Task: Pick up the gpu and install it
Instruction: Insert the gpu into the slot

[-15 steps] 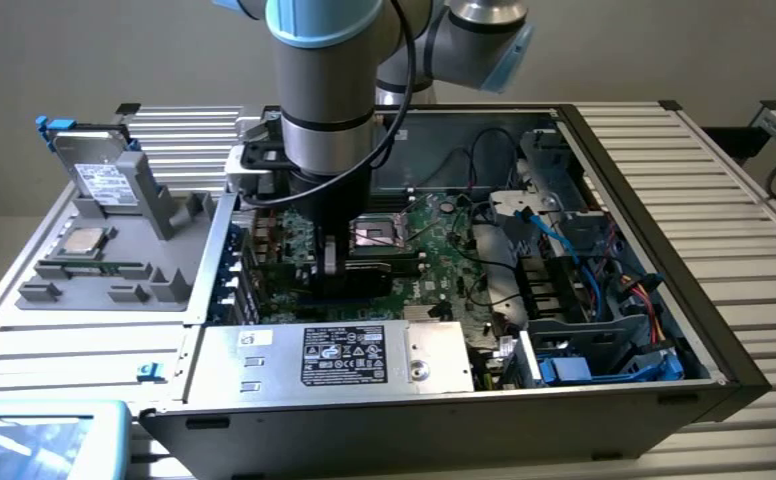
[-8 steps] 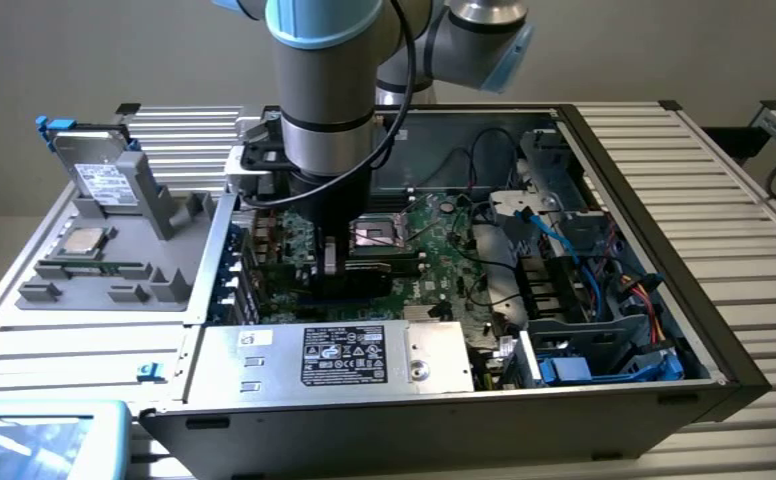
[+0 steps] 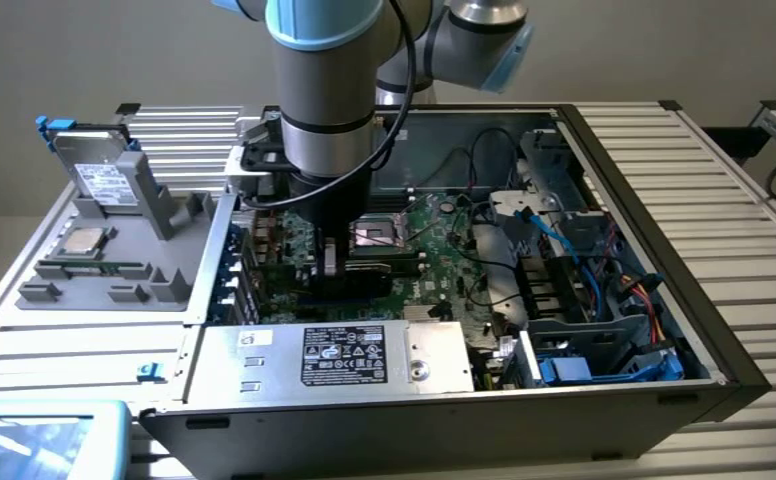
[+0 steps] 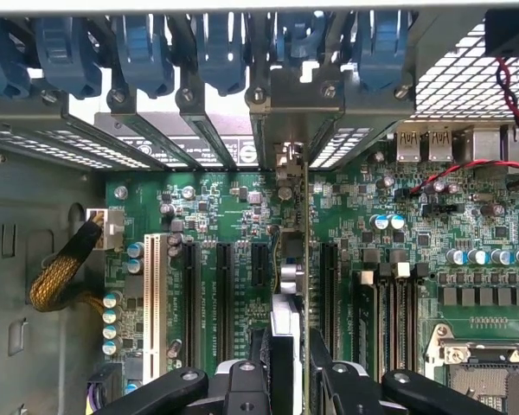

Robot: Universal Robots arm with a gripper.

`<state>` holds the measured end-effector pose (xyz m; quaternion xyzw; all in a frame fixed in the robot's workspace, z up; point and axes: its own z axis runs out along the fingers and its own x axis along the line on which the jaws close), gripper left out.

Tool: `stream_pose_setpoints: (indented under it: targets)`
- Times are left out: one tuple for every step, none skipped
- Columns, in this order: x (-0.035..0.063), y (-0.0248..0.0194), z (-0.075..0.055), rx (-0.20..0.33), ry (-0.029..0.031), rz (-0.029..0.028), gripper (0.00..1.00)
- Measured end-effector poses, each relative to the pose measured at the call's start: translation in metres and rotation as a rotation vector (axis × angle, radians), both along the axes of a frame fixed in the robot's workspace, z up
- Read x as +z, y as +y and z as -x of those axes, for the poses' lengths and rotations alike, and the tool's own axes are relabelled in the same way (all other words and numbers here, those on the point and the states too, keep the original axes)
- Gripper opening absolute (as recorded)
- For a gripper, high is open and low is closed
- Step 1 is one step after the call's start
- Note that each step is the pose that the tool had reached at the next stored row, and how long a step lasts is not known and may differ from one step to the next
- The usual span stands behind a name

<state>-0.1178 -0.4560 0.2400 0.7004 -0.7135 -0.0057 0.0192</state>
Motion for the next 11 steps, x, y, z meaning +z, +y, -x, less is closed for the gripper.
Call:
stream_pose_setpoints:
  targets:
    - [-0.0003,0.0,0.0001,0.0,-0.0001,-0.0001,0.28]
    - [-0.0007,0.0,0.0005,0.0,-0.0003,-0.0001,0.28]
    - [-0.0008,0.0,0.0007,0.0,-0.0002,0.0,0.28]
    - [-0.0008,0.0,0.0007,0.0,0.0001,0.0001,0.28]
    - [-0.0008,0.0,0.0008,0.0,0.0001,0.0002,0.28]
    - [-0.001,0.0,0.0009,0.0,0.0,0.0001,0.28]
    - [-0.0011,0.0,0.0009,0.0,0.0,0.0,0.28]
    - [-0.0012,0.0,0.0009,0.0,0.0,0.0,0.28]
    - [-0.0014,0.0,0.0009,0.0,0.0,0.0,0.28]
    - [-0.0016,0.0,0.0009,0.0,0.0,0.0,0.28]
    - [-0.0017,0.0,0.0009,0.0,0.0,0.0001,0.28]
